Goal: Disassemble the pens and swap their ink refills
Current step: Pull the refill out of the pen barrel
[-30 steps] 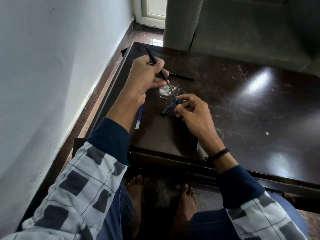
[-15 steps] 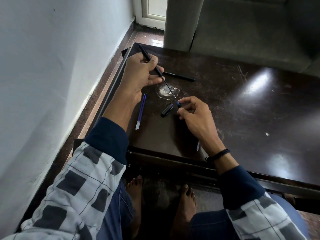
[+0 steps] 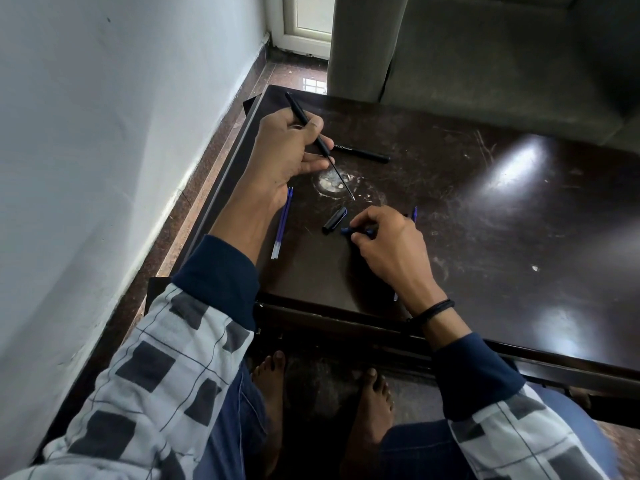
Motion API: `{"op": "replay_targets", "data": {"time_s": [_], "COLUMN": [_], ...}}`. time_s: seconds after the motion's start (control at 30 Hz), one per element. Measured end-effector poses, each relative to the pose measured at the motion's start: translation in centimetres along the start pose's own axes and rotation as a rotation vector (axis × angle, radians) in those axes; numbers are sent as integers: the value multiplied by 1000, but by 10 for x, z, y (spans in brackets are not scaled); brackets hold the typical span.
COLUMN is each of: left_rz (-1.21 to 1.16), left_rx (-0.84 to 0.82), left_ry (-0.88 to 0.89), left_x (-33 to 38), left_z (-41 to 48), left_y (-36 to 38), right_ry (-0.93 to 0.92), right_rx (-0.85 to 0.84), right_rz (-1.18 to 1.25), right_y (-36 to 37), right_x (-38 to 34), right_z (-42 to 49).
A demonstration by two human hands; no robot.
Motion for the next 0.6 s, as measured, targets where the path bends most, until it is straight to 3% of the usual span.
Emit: {"op": "replay_targets", "data": {"time_s": [0.17, 0.3, 0.43, 0.6], "left_rz": [7, 4, 11, 8], "left_rx": [-6, -10, -9, -9], "left_ry": [2, 3, 6, 1], "left_x": [-1, -1, -1, -2], "left_z": [0, -1, -1, 0], "left_y": [2, 3, 5, 4], "right_ry": [-81, -102, -31, 74], "right_rx": [-2, 73, 35, 51], "right_rz": [-74, 68, 300, 227], "right_y": [5, 0, -6, -7], "right_x": [3, -1, -8, -3], "right_z": [0, 0, 0, -2]}}
Point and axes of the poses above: each hand's wrist, its own z-axis towards the middle knuckle, its own y-axis out of the palm, x = y × z, the point moved 3 cm from there along z, towards the middle knuckle, and after that the axes turned 4 degrees about -y, right-handed, at the moved point
